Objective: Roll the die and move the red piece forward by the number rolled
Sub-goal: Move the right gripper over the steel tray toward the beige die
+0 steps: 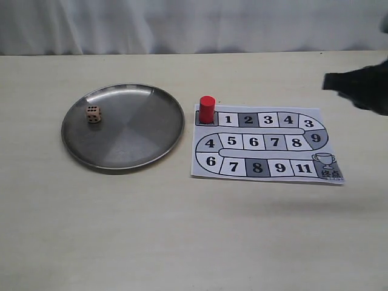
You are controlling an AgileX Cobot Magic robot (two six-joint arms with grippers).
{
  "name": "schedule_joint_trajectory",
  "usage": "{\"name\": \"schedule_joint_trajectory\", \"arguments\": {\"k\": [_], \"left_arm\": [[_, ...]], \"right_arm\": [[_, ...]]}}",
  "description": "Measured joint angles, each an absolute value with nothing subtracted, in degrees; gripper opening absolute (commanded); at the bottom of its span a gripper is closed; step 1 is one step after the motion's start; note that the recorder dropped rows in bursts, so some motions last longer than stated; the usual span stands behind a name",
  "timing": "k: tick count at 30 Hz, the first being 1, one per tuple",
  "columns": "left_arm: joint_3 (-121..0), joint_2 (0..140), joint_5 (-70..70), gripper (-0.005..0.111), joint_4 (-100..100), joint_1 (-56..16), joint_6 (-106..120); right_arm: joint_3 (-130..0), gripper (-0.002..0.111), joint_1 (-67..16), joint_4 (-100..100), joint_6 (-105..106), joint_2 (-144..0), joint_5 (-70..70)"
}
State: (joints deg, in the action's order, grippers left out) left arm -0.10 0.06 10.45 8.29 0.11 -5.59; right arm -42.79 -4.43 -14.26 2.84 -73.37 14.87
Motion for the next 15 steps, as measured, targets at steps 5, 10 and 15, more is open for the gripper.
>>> {"name": "schedule_joint_trajectory", "arguments": {"k": [5,10,15], "left_arm": [[-0.1,0.06,10.45,0.0,8.29,0.11,-5.59],[-0.1,0.06,10.45,0.0,8.29,0.11,-5.59],[-0.1,0.06,10.45,0.0,8.29,0.11,-5.59]], "right_arm": [[-55.39,0.016,-13.22,-17.94,8.92,-91.33,18.49],[-73.29,0.049,-24.12,-18.6,10.73,-107.96,21.68],[-92.05,0.069,-31.89,-18.6,11.86,-121.35,26.31]]}}
